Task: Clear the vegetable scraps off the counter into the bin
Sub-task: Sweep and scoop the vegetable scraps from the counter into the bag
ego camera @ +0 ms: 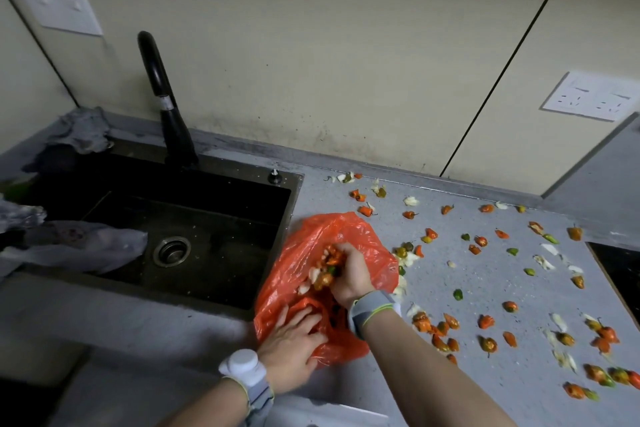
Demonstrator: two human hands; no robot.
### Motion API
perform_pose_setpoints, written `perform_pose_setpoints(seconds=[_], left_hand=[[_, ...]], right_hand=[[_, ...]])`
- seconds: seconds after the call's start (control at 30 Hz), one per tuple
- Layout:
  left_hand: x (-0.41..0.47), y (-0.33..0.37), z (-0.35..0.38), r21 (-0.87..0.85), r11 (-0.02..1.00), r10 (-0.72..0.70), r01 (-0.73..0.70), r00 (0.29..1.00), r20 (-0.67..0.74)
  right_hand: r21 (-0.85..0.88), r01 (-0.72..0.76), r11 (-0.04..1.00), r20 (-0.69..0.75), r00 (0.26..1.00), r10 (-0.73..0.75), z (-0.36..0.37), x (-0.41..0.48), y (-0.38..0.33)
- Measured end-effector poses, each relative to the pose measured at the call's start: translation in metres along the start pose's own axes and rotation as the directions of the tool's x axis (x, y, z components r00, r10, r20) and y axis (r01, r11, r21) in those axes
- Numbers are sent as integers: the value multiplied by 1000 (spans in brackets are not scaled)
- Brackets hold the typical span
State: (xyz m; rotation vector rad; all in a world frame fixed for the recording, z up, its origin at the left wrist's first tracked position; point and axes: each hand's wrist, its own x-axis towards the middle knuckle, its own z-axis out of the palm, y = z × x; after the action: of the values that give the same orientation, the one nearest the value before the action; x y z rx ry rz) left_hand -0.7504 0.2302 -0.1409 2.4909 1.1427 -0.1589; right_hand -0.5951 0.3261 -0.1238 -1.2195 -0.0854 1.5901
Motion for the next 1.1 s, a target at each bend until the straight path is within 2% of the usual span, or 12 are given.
perform_pose_setpoints(seconds=[0.13,0.23,0.3,0.37,0.47,0.57,0.67,0.73,0.8,0.9,1.0,1.1], left_hand=[[-3,-3,-4,-13,1000,-7,7,1000,24],[-4,-2,-6,-22,1000,-5,6,999,50],[-3,-2,-8,-35,999,-8,11,997,73],[-2,0,-12,-44,999,-26,32,991,129],[4,6,-24,-18,997,-68,72,985,156],[16,14,-47,-12,997,-76,76,993,-91],[40,13,-70,12,1000,-5,9,940,-342],[61,4,-80,21,1000,8,1,896,-444],[82,-7,-87,30,999,-9,27,865,-501],[108,-15,-97,-47,994,-112,101,924,-366],[125,-23,-100,-78,978,-205,195,967,-153],[135,-32,-99,-72,957,-289,281,945,-150]], right_hand=[[-437,127,891,23,991,-131,-13,11,8],[-762,227,606,137,972,-192,-22,5,3],[-873,278,400,219,957,-187,-26,-1,-3],[-883,313,350,253,945,-206,-29,-9,-11],[-849,382,365,298,917,-266,-34,-23,-23],[-834,439,334,281,860,-427,-46,-26,-39],[-839,451,305,222,795,-564,-62,-19,-53],[-854,435,284,173,754,-634,-71,-15,-60],[-898,399,187,185,726,-662,-79,-8,-66],[-945,319,69,228,797,-560,-87,2,-75],[-928,367,65,315,865,-389,-83,0,-74],[-890,454,34,435,870,-232,-85,-4,-74]])
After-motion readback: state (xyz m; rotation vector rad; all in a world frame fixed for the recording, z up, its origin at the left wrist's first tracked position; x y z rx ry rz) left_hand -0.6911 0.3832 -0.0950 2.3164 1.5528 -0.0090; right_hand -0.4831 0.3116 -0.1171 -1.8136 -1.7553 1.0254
